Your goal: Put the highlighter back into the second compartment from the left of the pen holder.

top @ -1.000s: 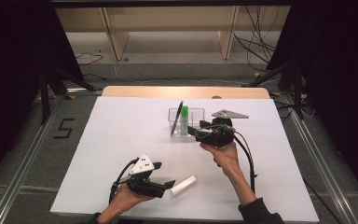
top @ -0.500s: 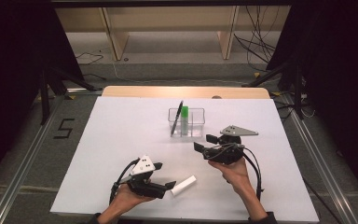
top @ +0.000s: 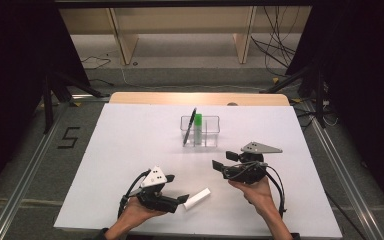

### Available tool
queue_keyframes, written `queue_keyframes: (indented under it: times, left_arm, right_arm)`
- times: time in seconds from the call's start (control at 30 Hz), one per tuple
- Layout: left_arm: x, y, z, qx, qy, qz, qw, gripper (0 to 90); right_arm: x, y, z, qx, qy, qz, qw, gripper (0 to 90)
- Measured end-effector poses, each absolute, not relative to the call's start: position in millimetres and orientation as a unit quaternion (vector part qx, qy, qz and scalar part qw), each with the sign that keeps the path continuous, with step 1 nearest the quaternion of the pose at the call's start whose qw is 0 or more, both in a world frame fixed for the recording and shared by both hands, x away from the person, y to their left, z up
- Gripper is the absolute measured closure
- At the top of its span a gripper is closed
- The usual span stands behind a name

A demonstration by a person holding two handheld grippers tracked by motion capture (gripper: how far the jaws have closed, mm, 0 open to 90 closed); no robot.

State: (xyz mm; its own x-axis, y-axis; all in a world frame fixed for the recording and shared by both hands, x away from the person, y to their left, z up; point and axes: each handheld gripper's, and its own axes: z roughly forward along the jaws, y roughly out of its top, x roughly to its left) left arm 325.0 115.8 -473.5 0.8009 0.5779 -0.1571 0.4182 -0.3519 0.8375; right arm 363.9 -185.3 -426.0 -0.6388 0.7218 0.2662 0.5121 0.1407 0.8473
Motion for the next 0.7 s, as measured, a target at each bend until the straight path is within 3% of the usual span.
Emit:
queue_keyframes:
  times: [0.7]
  left_arm:
    - [322, 113, -471, 0.822, 0.301, 0.078, 0.477, 15.6]
  right_arm:
    - [336, -199, -449, 0.413, 0.760, 0.491, 0.106, 31.0]
